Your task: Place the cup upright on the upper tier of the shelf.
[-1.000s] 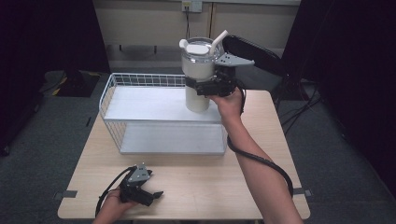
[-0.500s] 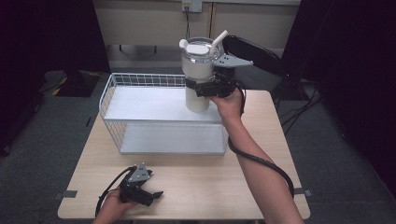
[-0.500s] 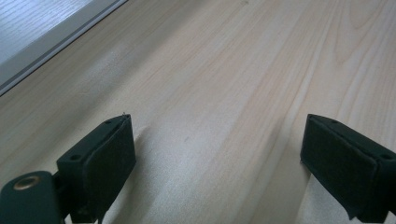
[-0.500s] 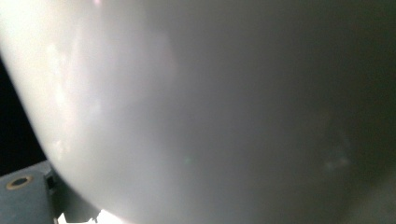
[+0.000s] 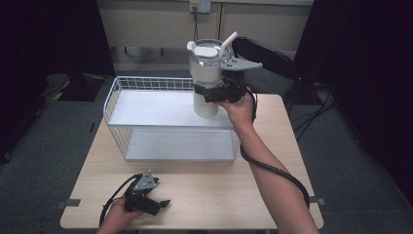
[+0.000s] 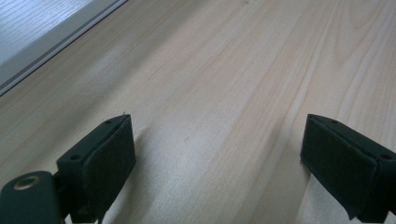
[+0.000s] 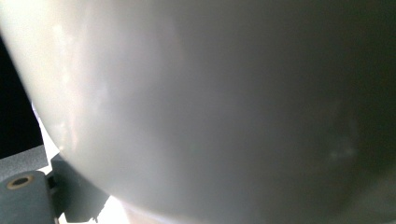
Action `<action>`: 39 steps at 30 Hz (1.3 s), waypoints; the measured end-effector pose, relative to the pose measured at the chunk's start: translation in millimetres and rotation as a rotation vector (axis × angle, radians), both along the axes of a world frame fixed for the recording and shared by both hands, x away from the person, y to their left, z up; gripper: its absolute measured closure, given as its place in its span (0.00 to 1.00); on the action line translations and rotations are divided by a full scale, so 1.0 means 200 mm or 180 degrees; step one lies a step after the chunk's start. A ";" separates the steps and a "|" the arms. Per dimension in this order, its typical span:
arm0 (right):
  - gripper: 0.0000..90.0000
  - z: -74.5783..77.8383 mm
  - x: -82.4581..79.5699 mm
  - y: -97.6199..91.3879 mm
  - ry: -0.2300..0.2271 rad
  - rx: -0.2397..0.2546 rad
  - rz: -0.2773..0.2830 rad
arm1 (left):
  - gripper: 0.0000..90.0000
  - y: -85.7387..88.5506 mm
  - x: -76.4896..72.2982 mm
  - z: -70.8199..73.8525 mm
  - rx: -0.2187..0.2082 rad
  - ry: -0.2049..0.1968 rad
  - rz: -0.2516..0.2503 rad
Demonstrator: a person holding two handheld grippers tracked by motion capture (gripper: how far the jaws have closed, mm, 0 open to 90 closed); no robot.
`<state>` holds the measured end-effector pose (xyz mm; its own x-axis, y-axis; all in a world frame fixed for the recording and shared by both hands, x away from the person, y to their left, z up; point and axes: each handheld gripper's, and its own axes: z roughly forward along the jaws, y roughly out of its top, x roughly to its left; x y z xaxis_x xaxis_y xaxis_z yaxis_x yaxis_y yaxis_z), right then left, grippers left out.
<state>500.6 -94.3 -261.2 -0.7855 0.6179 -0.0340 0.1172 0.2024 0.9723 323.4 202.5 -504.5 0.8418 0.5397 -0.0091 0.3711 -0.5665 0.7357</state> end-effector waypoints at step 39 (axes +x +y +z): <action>0.09 0.00 -0.05 -0.02 0.0158 -0.0202 -0.0118 | 0.11 0.00 0.00 0.00 0.0000 0.0000 0.0000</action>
<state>491.5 -99.1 -260.5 -0.7639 0.6444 -0.0355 0.1736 0.2581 0.9504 323.4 202.5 -504.5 0.8417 0.5398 -0.0092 0.3713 -0.5664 0.7358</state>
